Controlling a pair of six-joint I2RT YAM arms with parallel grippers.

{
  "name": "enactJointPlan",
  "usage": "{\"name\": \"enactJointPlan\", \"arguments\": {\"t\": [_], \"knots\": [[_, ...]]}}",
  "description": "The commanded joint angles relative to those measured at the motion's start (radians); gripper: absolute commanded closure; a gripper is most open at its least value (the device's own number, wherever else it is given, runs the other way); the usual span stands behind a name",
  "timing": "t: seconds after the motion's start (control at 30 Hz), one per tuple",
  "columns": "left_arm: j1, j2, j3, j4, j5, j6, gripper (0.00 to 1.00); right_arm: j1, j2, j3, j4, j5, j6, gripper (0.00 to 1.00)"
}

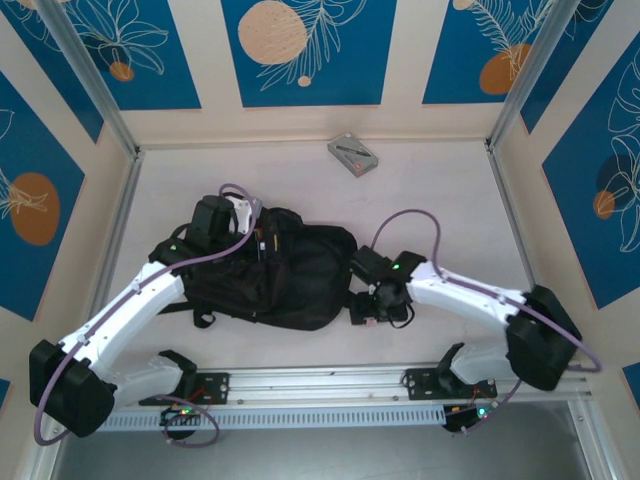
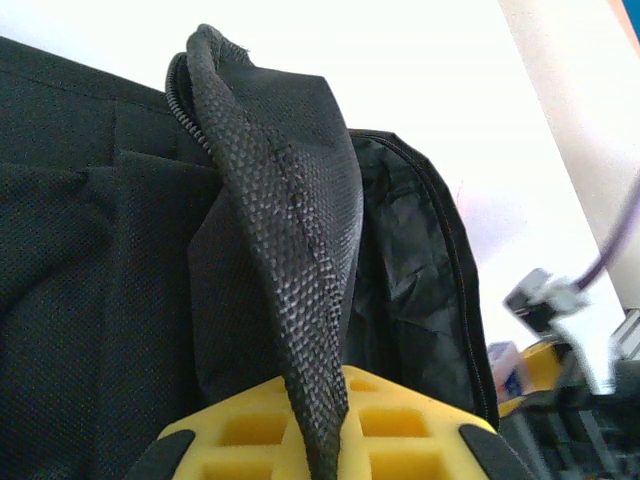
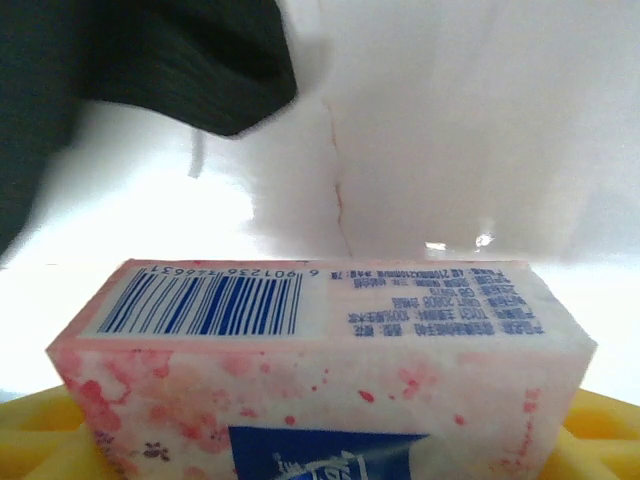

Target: Pack books, pencil case, and school supplies into a backpack

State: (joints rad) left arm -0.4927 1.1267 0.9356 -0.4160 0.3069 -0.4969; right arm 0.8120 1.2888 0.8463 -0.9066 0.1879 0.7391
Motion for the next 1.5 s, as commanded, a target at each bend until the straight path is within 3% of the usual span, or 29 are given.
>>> {"name": "enactJointPlan", "arguments": {"t": [0.0,0.13,0.33,0.47,0.6,0.7,0.8,0.83,1.0,1.13,1.2,1.3,1.4,1.47], "knots": [[0.014,-0.004,-0.005,0.026,0.007,-0.003,1.0,-0.024,-0.1,0.129,-0.093,0.058,-0.043,0.29],[0.015,-0.007,-0.005,0.024,-0.002,0.002,1.0,-0.042,-0.089,0.292,-0.021,-0.026,-0.094,0.28],[0.016,-0.011,0.0,0.019,-0.011,0.006,1.0,-0.04,0.113,0.449,0.077,-0.126,-0.117,0.23],[0.02,-0.014,0.002,0.024,-0.008,0.002,1.0,-0.038,0.253,0.508,0.126,-0.133,-0.136,0.12],[0.022,-0.018,-0.001,0.021,-0.007,0.003,1.0,-0.057,0.324,0.575,0.105,-0.042,-0.155,0.0],[0.023,-0.018,-0.007,0.027,-0.009,0.002,1.0,-0.125,0.3,0.57,0.177,0.015,-0.199,0.01],[0.023,0.001,-0.001,0.032,0.002,-0.003,1.0,-0.276,0.356,0.584,0.317,-0.085,-0.21,0.01],[0.023,0.009,0.002,0.034,0.007,-0.004,1.0,-0.325,0.422,0.634,0.331,-0.127,-0.216,0.01],[0.024,0.018,-0.004,0.023,-0.013,0.014,1.0,-0.489,0.786,1.052,0.213,-0.079,-0.269,0.03],[0.025,0.026,-0.007,0.02,-0.027,0.027,1.0,-0.565,1.089,1.454,0.078,-0.033,-0.314,0.0],[0.026,0.033,-0.01,0.029,-0.02,0.029,1.0,-0.597,1.255,1.705,-0.005,-0.059,-0.31,0.0],[0.028,0.052,-0.015,0.04,-0.004,0.031,1.0,-0.624,1.565,2.258,-0.153,-0.072,-0.318,0.01],[0.029,0.067,-0.017,0.049,0.012,0.031,1.0,-0.65,1.53,2.095,0.01,-0.104,-0.278,0.01],[0.03,0.075,-0.024,0.06,0.025,0.028,1.0,-0.661,1.547,2.078,0.077,-0.182,-0.257,0.01]]}}
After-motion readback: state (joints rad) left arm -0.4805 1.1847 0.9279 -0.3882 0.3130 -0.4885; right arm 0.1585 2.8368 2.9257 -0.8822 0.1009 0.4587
